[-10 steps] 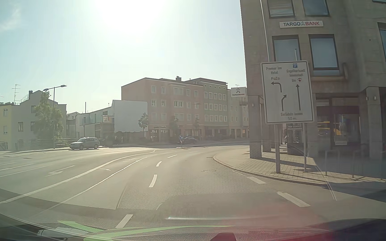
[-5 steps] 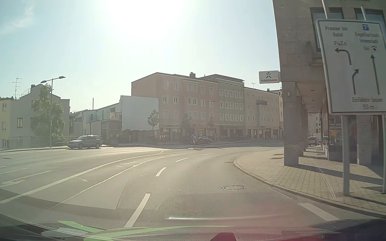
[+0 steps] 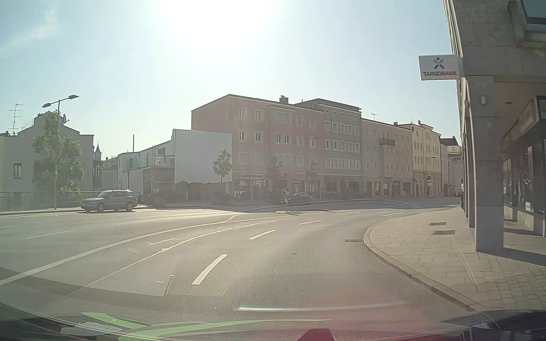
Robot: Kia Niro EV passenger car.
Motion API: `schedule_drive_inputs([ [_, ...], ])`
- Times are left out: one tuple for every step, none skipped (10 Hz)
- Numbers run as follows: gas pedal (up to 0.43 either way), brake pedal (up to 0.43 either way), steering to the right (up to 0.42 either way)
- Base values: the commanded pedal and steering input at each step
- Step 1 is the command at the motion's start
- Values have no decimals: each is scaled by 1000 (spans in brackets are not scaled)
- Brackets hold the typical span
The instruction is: Follow the waypoints while adhering to traffic rules and regulations
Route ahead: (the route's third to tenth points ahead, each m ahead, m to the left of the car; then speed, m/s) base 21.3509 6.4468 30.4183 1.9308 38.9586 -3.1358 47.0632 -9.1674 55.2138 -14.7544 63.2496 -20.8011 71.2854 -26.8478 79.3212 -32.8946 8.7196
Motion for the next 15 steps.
schedule_drive_inputs([
  [39, 0, -6],
  [28, 0, 4],
  [20, 0, 14],
  [20, 0, 31],
  [20, 0, 47],
  [20, 0, 66],
  [20, 0, 80],
  [20, 0, 92],
  [20, 0, 105],
  [20, 0, 112],
  [20, 0, 117],
  [20, 0, 123],
  [20, 0, 135],
  [28, 0, 142],
  [39, 0, 149],
])
